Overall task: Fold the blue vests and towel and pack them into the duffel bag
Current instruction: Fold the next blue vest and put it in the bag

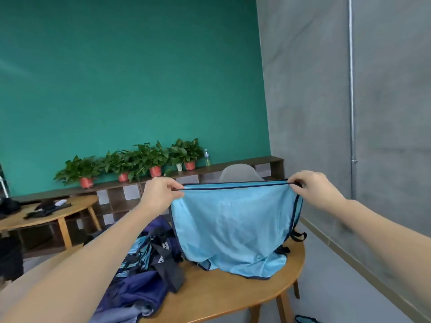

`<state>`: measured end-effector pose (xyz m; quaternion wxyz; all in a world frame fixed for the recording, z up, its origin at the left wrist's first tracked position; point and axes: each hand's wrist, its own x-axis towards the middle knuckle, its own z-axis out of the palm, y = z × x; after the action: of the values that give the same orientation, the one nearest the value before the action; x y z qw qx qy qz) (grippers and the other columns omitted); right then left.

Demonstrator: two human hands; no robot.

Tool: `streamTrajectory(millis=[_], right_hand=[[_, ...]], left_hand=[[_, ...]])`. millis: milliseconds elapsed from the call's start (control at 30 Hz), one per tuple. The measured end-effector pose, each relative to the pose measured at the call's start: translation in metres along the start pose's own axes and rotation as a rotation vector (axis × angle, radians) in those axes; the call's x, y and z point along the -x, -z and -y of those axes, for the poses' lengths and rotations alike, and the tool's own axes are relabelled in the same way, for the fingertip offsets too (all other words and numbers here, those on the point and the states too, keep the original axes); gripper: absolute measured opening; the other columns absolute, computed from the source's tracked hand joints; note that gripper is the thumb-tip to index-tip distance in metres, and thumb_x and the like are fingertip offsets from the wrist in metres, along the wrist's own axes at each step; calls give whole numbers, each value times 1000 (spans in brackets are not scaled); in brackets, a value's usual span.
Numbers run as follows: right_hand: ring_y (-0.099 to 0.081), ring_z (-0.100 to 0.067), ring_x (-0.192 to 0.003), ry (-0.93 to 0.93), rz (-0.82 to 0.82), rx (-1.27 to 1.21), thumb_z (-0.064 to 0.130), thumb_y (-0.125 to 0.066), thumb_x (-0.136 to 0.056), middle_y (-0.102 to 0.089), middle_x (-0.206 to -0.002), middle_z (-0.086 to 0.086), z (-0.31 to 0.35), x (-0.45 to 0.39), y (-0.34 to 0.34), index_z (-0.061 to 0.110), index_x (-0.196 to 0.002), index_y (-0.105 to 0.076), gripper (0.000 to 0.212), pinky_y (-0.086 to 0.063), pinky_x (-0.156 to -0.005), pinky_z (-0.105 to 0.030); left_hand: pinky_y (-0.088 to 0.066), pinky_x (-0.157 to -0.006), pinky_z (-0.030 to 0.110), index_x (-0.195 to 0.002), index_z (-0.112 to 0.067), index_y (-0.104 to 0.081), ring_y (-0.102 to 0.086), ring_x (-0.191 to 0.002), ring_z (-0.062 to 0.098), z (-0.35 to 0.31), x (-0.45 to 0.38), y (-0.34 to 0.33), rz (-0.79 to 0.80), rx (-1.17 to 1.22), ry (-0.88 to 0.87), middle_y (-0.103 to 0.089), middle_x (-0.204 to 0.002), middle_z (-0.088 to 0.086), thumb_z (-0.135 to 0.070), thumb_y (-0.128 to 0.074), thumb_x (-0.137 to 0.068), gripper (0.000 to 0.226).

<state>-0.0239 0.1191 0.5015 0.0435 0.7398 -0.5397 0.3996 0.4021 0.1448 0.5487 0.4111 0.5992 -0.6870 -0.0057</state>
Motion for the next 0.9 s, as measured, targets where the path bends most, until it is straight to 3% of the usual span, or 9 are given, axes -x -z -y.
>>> streamTrajectory(millis=[167, 267, 500, 667, 900], right_hand=[[-65, -15, -93, -165, -137, -306, 4, -65, -91, -73, -95, 3, 32, -43, 55, 19, -95, -77, 19, -44, -84, -24], [-66, -13, -99, -159, -186, -393, 3, -63, -92, -73, -102, 3, 49, -60, 87, 19, -98, -78, 23, -45, -88, -24], [-69, -15, -98, -45, -273, -452, 15, -76, -89, -75, -96, 5, 86, -86, 162, 18, -99, -78, 11, -54, -98, -37], [-70, -24, -107, -37, -263, -636, 11, -77, -88, -77, -99, -2, 100, -97, 196, 23, -91, -80, 12, -52, -103, -44], [-71, -25, -100, -44, -261, -591, 15, -80, -85, -77, -94, -1, 99, -93, 203, 23, -91, -78, 10, -54, -100, -47]], left_hand=[[-45, -75, 15, -92, -23, -79, -65, -84, 5, -48, -38, 57, -101, 55, -55, -74, -90, -7, -17, -79, -86, 9], [-46, -84, 22, -95, -25, -78, -63, -83, 6, -72, -51, 88, -144, 57, -102, -72, -94, -7, -14, -75, -89, 13], [-44, -86, 23, -99, -26, -78, -65, -93, 6, -109, -62, 159, -206, 49, -170, -72, -94, -12, -20, -79, -86, 14], [-43, -83, 20, -96, -37, -74, -64, -96, 1, -124, -60, 198, -168, 48, -222, -71, -99, -15, -19, -72, -91, 18], [-49, -96, 31, -92, -42, -74, -65, -102, 9, -122, -59, 209, -137, 57, -221, -71, -106, -15, -20, -71, -93, 22]])
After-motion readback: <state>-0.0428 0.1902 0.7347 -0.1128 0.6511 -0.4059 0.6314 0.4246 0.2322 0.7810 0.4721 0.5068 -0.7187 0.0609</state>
